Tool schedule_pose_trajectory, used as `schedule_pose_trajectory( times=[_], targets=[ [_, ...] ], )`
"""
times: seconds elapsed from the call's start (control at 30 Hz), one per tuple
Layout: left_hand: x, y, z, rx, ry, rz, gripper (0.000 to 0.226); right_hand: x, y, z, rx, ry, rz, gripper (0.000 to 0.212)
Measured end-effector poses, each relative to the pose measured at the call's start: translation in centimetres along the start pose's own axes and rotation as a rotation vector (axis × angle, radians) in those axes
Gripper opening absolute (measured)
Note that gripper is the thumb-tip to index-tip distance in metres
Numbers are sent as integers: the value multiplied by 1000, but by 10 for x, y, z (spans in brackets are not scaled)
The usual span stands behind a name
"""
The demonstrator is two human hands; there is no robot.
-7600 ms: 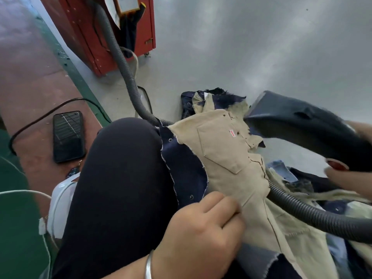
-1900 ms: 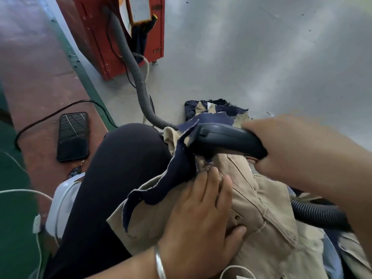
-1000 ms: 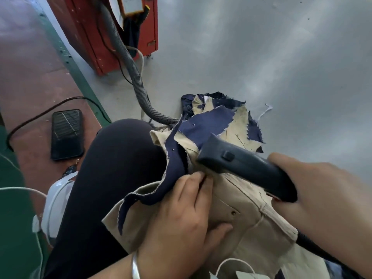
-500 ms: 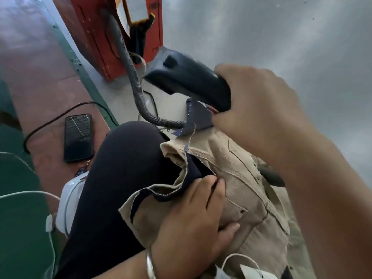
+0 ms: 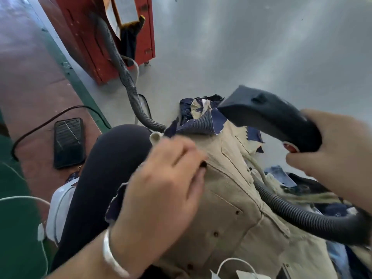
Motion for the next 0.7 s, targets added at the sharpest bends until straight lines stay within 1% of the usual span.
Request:
schedule_pose_trajectory(
  times=[0.03,0.07,0.1,0.13,0.17,0.2,0.23,0.27,0.3,0.33,0.4,0.53,0.7],
  targets=[
    [-16,5,6,-81,16,-21,31,1,-7,-6,-9,-27,31,31],
    [-32,3,14,-167,49,9,45,3,-12,-17,-17,-59,35,29],
    [-48,-6,24,-236,86,97,63,4,-14,-25,-12,-73,23,29],
    [-61,-19,34,-253,125,207,77,6,-15,-27,-39,-88,17,28],
    [-70,-33,42,-227,147,307,82,7,-15,-27,-57,-95,9,27],
    [-76,-47,45,-191,145,383,76,8,-15,-29,-87,-110,14,26],
    [-80,-57,45,-169,129,423,61,10,-14,-33,-112,-126,17,29],
    [-80,-62,43,-151,109,418,42,11,-12,-37,-139,-144,12,34],
    [-78,-64,42,-136,95,386,27,13,-10,-41,-158,-163,3,39],
    [-76,-64,41,-110,92,347,21,15,-8,-45,-168,-177,-7,41],
    [-69,-62,38,-61,68,282,17,21,-8,-53,-179,-192,-10,40],
    [-48,-46,14,-82,-113,171,10,31,-15,-57,-184,-209,48,47],
    [-14,-42,-4,-122,-197,119,18,25,-28,-34,-143,-112,146,44]
  ],
)
Point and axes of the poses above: each hand's wrist, its own x-axis away from the middle knuckle, its own y-axis out of the back of the hand, z = x × y, the point moved 9 cm from there along -x, towards the middle knuckle, and after that the axes turned 3 degrees about y, right-handed, at the moved point
